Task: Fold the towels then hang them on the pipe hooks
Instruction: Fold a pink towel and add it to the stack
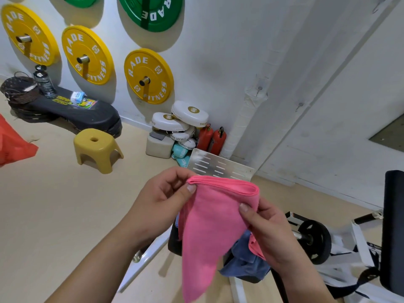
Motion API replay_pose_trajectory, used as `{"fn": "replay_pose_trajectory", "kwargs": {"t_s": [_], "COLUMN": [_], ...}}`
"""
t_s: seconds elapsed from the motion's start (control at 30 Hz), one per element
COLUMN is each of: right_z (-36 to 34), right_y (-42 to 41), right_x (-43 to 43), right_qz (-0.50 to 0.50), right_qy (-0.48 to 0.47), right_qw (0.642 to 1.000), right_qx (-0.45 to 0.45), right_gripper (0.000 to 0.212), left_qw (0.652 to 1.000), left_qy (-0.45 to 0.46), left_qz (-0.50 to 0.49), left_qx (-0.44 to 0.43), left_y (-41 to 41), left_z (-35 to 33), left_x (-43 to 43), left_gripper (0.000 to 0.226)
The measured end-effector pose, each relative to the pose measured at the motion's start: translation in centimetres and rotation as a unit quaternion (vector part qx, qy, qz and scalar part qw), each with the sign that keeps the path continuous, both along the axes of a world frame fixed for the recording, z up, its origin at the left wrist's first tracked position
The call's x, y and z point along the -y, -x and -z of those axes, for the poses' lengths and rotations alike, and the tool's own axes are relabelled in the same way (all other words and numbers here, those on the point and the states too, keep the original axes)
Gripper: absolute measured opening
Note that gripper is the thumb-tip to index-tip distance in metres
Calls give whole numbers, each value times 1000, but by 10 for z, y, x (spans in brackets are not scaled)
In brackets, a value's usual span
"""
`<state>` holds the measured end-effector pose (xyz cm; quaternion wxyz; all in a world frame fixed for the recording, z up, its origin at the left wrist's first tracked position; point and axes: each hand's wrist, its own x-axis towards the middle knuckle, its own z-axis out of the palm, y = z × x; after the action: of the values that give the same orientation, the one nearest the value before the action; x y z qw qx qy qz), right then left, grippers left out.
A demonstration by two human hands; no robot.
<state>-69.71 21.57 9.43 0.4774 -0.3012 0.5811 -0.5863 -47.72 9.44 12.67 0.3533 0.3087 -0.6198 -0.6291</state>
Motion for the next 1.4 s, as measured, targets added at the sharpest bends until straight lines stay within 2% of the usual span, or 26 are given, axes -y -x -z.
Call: {"fn": "replay_pose_trajectory", "kwargs": {"t_s": [0.1, 0.2, 0.27, 0.33, 0.4, 0.47, 0.57, 0.6, 0.73, 0.83, 0.93, 1.1, 1.23, 1.4], "right_z": [0, -12, -20, -24, -27, -26, -15, -9, 37, 78, 94, 95, 88, 95], "right_y": [-2, -6, -9, -11, -11, -11, -6, -3, 10, 12, 13, 26, 27, 21], "right_x": [-2, -3, -3, -2, -1, -1, -2, -3, -17, -34, -43, -46, -47, -52], "right_qz": [16, -25, -58, -89, -123, -147, -91, -79, -156, -137, -61, 86, 189, 175], "right_qy": [-1, -7, -9, -7, -6, -10, -24, -39, -182, -230, -208, -195, -176, -250], "right_qw": [999, 996, 990, 976, 957, 942, 949, 952, 931, 931, 957, 976, 964, 951], "right_qx": [-52, -85, -131, -200, -263, -303, -300, -293, -275, -249, -192, -46, 56, -46], "right_gripper": [57, 25, 13, 17, 15, 6, 7, 10, 10, 9, 12, 42, 34, 30], "left_qw": [997, 994, 978, 953, 933, 921, 919, 922, 952, 962, 957, 948, 945, 948], "left_qy": [-2, 24, 107, 167, 200, 222, 265, 268, 217, 219, 218, 157, 114, -4], "left_qz": [-34, -6, 52, 113, 162, 185, 168, 164, 122, 22, -54, -122, -112, -107], "left_qx": [64, 109, 171, 227, 252, 260, 238, 226, 178, 162, 184, 247, 284, 299], "left_y": [-2, -4, -4, 1, 13, 25, 35, 36, 36, 30, 22, 15, 16, 24], "left_z": [11, 15, 11, 1, -6, -11, -10, -9, -10, -9, 4, 41, 75, 113], "left_x": [2, 3, 4, 3, 3, 1, 2, 2, 3, 16, 32, 40, 35, 18], "left_gripper": [21, 31, 54, 83, 96, 85, 30, 18, 22, 22, 22, 14, 7, 14]}}
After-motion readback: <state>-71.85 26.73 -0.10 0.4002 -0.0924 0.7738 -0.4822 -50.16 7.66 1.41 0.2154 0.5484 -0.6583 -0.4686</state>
